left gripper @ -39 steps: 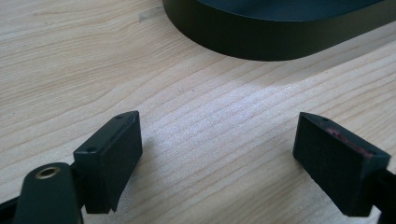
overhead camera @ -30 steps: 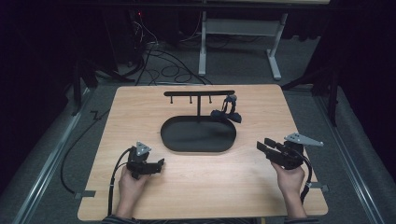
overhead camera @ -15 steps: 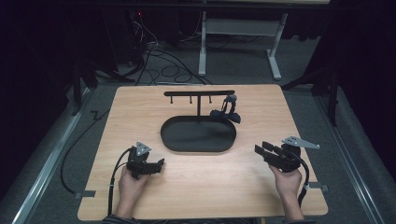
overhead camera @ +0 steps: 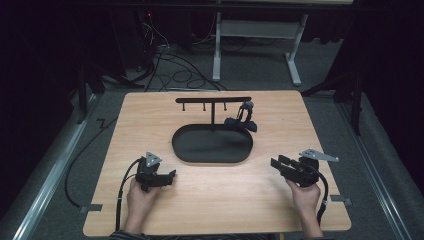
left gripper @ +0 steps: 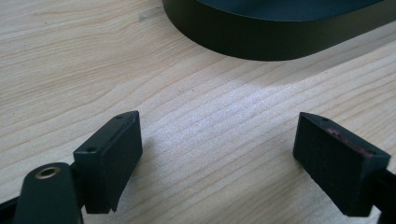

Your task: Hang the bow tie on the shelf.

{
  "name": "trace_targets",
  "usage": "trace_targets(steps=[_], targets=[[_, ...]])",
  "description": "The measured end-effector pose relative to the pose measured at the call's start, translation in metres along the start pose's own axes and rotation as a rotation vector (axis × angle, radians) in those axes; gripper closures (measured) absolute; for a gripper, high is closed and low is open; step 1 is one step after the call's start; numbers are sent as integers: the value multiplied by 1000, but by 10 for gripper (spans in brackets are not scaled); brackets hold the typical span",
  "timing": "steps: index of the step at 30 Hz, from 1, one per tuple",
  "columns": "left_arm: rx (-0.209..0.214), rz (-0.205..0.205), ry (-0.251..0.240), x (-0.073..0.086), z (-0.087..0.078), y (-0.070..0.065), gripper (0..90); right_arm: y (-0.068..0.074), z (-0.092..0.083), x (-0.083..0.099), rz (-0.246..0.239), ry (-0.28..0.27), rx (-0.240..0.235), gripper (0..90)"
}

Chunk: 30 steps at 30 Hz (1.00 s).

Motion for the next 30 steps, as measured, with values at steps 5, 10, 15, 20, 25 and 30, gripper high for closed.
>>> trace_targets(steps=[5,10,15,20,25,30], targets=[[0,0,0,0,0,0,160,2,4,2,0,13,1,566],[0,0,0,0,0,0,160,4,9,3,-1,22,-5,569],[0,0,0,0,0,0,160,5,12,6,1,28,-7,569],[0,0,0,0,0,0,160,5,16,9,2,40,-8,569],[0,0,0,0,0,0,160,5,20,11,4,50,-4,568],[0,0,0,0,0,0,160,5,24,15,2,62,6,568]])
Point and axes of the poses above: each handheld gripper's, and its own axes: z roughly forward along the jaws, x roughly out of its underside, y roughly to its left, the point moved 4 cm from there along z, roughly forward along the jaws, and after that the axes turned 7 degrees about y, right-handed, at the moved point
